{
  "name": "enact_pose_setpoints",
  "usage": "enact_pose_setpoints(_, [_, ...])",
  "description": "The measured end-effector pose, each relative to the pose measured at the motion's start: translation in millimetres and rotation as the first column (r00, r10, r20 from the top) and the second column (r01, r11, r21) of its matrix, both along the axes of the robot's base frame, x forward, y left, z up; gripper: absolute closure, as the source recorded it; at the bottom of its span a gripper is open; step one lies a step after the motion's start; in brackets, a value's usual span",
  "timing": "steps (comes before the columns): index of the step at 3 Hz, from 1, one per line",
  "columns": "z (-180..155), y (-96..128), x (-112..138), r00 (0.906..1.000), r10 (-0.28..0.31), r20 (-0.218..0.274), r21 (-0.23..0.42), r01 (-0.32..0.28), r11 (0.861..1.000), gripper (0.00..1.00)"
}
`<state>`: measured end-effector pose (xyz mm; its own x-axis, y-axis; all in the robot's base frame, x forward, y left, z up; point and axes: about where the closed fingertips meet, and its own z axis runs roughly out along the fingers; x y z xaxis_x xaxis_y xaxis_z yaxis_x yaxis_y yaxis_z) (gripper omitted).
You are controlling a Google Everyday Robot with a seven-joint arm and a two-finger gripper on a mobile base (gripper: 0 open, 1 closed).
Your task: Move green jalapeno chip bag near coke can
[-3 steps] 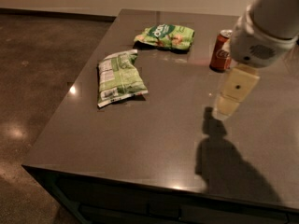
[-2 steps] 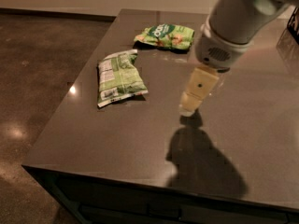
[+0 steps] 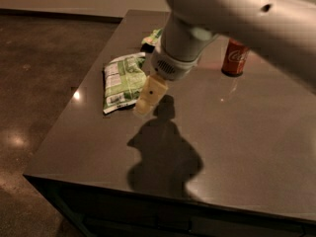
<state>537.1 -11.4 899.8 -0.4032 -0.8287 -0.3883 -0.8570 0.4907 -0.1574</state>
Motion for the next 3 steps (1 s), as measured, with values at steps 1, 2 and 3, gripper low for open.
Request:
enact_pose_setpoints(1, [-15.1, 32.7, 21.1, 0.9994, -0.024, 0.024, 0.026, 0.023, 0.999, 0.00])
enact_pose_setpoints(2, [-33.2, 51.4, 48.3, 0.9977, -0.066, 0.012, 0.036, 0.066, 0.997, 0.00])
enact_pose_setpoints(3, [-48.4, 62.2, 67.9, 0.9951, -0.097, -0.018, 0.035, 0.098, 0.995, 0.00])
